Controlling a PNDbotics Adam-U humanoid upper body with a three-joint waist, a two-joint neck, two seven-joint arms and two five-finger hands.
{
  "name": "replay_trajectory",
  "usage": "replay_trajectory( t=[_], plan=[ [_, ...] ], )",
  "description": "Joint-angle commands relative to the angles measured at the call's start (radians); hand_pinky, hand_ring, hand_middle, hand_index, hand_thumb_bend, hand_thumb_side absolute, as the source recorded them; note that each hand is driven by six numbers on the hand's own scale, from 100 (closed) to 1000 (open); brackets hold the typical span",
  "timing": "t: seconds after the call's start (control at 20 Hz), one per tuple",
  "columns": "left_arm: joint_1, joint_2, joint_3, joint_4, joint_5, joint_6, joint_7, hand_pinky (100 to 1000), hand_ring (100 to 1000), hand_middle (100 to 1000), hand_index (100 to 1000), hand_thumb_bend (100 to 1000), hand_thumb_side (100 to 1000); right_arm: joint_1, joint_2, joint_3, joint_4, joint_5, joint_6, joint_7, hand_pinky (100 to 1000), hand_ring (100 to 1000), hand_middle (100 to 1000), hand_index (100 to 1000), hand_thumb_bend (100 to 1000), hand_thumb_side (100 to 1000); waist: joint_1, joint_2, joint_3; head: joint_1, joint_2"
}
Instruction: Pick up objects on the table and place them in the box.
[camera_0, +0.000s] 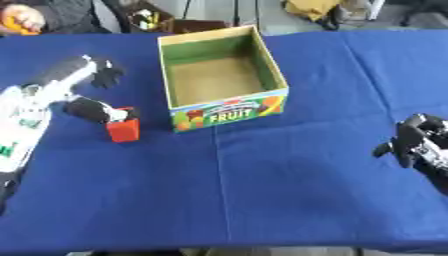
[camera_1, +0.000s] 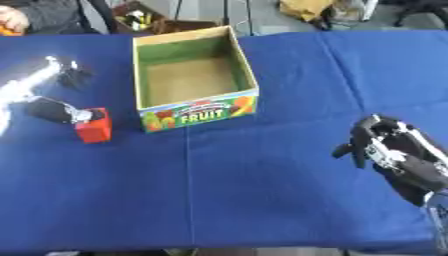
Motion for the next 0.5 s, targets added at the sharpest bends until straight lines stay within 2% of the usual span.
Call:
replay_trajectory(
  t=[0.05,0.5],
  plan=[
    [-0.012,0.004,0.025,-0.021,-0.06,-0.011,-0.059,718,646,632,817,632,350,-0.007,-0.012,-0.008,-0.007,0.003,-0.001,0.004,587,310,342,382,100,161,0.001,-0.014,0.002,-0.004,0.006],
    [-0.002,-0.025,0.031,-0.023,-0.184,-0.027,-0.123,727,666,659,824,646,358,-0.006,-0.011,-0.009,-0.007,0.004,-0.002,0.004,587,310,342,382,100,162,0.0,-0.014,0.002,-0.006,0.006]
  ],
)
